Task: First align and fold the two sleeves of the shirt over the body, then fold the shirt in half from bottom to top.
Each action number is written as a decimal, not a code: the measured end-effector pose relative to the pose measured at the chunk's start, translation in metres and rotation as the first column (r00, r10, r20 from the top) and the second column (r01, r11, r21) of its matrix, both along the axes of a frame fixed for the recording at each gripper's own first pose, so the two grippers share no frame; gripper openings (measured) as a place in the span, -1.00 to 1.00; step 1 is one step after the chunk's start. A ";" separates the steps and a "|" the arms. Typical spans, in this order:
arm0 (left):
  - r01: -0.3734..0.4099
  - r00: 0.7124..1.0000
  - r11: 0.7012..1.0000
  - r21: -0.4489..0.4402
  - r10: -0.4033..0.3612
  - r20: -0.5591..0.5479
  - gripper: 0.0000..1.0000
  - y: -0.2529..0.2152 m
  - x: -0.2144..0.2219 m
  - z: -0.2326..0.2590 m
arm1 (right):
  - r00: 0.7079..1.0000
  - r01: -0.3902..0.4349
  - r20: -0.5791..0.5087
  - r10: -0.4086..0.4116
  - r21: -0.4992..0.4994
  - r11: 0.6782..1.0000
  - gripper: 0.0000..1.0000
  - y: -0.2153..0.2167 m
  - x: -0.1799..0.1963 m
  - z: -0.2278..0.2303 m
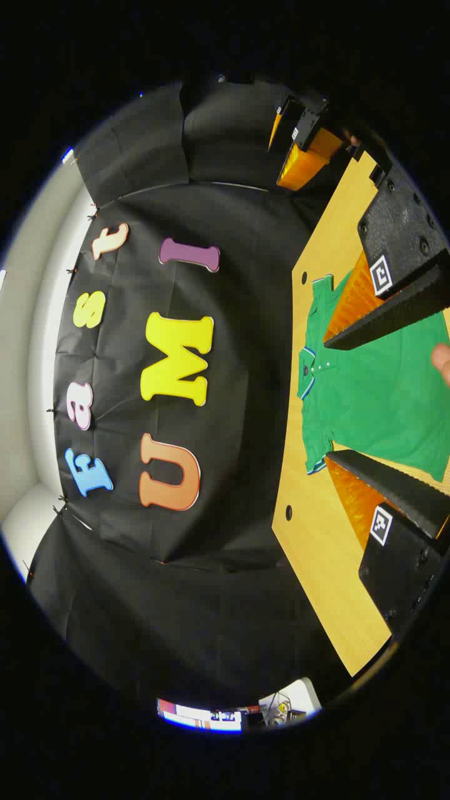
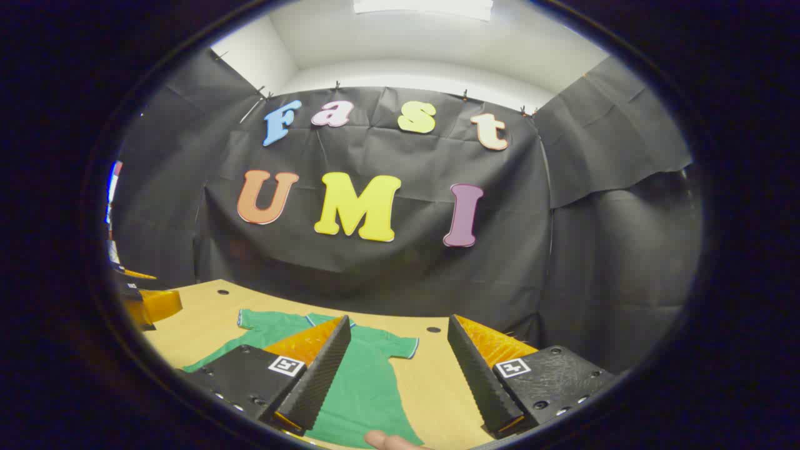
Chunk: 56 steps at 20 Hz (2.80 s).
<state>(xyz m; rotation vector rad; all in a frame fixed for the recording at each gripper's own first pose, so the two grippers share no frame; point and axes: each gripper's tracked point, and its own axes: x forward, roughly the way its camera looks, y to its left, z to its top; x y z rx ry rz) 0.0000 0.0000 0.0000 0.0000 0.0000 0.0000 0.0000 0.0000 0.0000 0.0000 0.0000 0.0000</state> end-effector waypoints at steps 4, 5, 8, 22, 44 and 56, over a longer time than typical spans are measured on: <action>0.047 0.998 0.999 0.003 -0.047 -0.036 1.00 -0.010 0.003 -0.008 | 1.000 -0.018 -0.026 0.018 -0.002 1.000 0.90 0.009 0.005 -0.010; 0.052 0.998 0.999 0.006 -0.052 -0.038 1.00 -0.010 0.004 -0.010 | 1.000 -0.008 -0.021 0.007 -0.017 1.000 0.92 0.006 0.007 -0.013; 0.022 0.999 0.999 0.034 -0.020 -0.046 1.00 -0.005 0.012 -0.016 | 0.999 -0.017 -0.032 0.015 -0.040 0.999 0.90 0.008 0.009 -0.023; 0.002 0.995 0.996 0.086 0.007 -0.098 1.00 -0.009 0.026 -0.041 | 0.995 0.000 -0.104 0.003 0.027 1.000 0.92 -0.023 0.015 -0.054; -0.069 0.990 0.989 0.133 0.084 -0.111 1.00 0.011 0.044 -0.055 | 0.823 0.092 -0.567 -0.023 0.094 0.991 0.90 -0.054 0.365 -0.203; -0.128 0.969 0.969 0.209 0.167 -0.181 1.00 0.030 0.065 -0.092 | 0.739 0.082 -0.673 0.032 0.136 0.987 0.46 -0.064 0.390 -0.270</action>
